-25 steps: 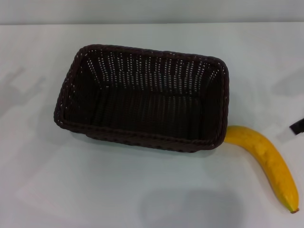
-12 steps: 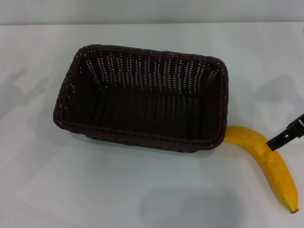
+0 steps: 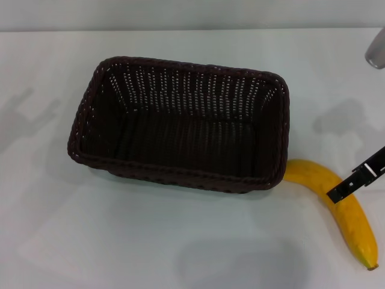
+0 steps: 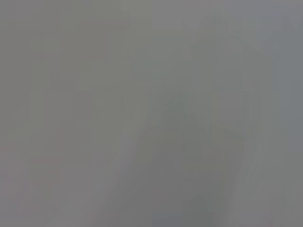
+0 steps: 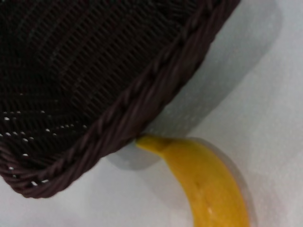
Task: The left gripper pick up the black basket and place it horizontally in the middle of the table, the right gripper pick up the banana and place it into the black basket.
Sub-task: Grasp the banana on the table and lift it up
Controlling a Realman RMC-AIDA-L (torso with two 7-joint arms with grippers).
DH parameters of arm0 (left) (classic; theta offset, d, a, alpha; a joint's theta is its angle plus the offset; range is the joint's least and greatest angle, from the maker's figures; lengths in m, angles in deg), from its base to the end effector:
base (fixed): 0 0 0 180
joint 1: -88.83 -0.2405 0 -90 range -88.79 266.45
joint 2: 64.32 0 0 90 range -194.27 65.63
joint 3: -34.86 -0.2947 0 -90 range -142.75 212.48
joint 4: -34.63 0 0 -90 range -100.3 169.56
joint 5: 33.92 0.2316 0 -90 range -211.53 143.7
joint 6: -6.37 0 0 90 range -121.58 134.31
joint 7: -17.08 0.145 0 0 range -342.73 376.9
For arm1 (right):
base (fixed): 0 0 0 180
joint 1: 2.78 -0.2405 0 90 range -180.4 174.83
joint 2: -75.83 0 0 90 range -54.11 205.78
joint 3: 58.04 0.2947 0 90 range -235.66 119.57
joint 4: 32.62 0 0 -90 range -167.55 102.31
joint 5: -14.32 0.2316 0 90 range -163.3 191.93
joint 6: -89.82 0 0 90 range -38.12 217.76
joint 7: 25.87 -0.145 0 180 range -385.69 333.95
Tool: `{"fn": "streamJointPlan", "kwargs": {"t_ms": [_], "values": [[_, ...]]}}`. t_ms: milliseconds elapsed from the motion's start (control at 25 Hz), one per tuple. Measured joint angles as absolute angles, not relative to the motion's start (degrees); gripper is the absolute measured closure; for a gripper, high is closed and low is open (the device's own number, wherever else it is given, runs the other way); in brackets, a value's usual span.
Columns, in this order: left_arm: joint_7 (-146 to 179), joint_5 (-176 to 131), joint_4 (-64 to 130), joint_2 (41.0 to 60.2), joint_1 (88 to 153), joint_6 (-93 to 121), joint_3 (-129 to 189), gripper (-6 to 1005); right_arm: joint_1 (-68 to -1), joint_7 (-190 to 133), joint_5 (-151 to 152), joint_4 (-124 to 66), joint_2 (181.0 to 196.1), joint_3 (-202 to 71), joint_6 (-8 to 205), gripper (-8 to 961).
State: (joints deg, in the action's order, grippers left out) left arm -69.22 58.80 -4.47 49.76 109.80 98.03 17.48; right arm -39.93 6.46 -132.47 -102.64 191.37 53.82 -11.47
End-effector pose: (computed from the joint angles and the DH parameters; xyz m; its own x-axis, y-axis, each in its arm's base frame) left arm -0.3749 0.3358 0.1273 0.4112 0.1233 0.9031 0.7855 -0.5506 -0.2825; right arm 0.2349 0.3894 0.0206 0.5531 -0.8006 0.2307 -0.7223 -0.5987 -0.3461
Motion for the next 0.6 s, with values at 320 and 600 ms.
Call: {"fn": "streamJointPlan", "kwargs": {"t_ms": [320, 600], "values": [[-68.7, 58.79, -4.48, 50.11, 109.54, 98.11, 17.75, 164, -39.53, 3.72, -130.3, -103.11, 191.44, 47.35, -9.64, 113], [-68.83, 58.73, -4.48, 50.12, 109.24, 98.23, 17.73, 164, -39.44, 1.3, -130.72, -103.5, 191.4, 42.65, -7.21, 115]]}}
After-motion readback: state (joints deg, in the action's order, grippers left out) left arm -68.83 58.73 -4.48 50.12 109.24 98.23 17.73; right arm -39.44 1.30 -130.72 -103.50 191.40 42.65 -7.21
